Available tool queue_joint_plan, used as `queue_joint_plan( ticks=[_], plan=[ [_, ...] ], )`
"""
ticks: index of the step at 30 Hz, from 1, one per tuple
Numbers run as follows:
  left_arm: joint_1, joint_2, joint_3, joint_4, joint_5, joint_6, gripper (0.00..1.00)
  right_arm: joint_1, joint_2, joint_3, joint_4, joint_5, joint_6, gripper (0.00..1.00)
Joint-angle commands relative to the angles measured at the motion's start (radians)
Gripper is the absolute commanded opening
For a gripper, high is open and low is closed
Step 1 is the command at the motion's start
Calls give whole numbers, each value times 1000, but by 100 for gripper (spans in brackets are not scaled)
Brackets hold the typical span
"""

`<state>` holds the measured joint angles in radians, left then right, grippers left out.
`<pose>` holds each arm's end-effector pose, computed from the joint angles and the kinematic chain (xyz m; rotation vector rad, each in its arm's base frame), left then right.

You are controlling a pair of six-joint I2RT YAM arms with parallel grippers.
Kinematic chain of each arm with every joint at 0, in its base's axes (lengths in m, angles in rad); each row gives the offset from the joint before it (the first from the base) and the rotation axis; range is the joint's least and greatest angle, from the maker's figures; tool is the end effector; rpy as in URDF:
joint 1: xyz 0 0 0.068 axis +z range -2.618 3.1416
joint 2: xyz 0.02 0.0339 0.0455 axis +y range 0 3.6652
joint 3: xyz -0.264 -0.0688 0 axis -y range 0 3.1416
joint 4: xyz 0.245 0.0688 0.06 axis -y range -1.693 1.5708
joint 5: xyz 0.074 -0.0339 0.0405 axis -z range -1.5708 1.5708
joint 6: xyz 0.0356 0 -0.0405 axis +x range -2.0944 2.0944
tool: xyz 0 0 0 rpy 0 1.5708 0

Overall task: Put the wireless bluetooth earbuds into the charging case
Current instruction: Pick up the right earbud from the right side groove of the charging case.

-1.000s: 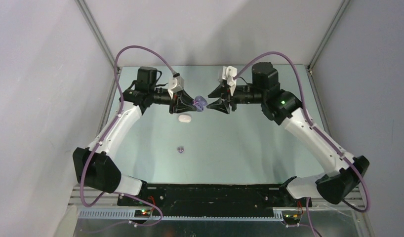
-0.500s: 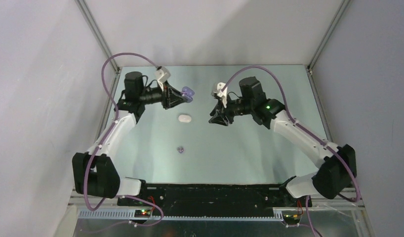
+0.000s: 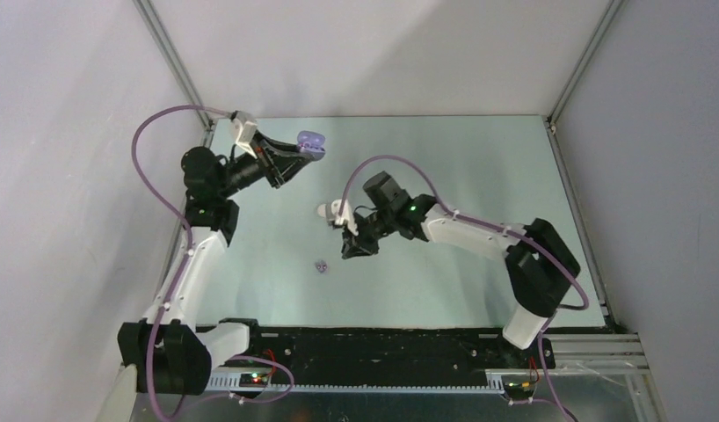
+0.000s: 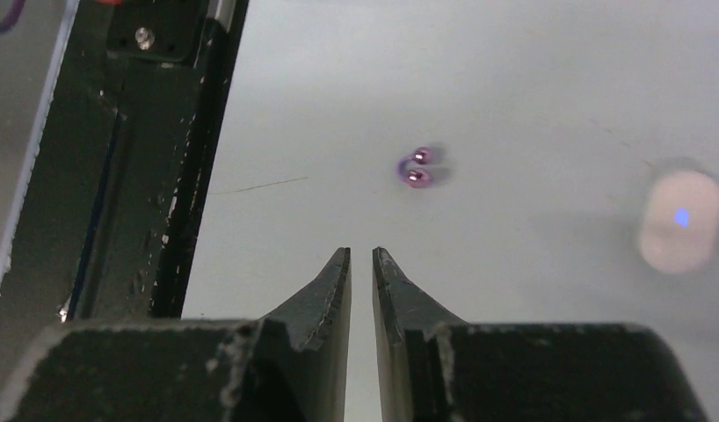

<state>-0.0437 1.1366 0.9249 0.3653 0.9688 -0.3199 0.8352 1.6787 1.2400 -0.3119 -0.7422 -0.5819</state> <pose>0.2526 -0.0404 0.3746 0.6265 1.4316 -0.9702 0.2298 0.2897 0.2578 -1.7447 1.4537 0.9873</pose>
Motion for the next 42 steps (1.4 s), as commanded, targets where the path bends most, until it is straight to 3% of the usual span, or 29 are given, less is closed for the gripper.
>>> queue_joint_plan(
  ticks=[1, 13, 22, 29, 42],
  plan=[
    [54, -51, -37, 118, -68, -91, 0, 74, 77, 5, 48, 3, -162, 18],
    [138, -146, -124, 116, -82, -91, 0, 173, 300, 106, 88, 67, -337, 20],
    [141, -137, -142, 125, -94, -77, 0, 203, 335, 137, 156, 176, -346, 27],
    [142, -128, -150, 138, -99, -79, 0, 202, 361, 174, 136, 176, -366, 31],
    [142, -135, -174, 155, -96, -74, 0, 211, 416, 239, -2, 225, -447, 24]
  ],
)
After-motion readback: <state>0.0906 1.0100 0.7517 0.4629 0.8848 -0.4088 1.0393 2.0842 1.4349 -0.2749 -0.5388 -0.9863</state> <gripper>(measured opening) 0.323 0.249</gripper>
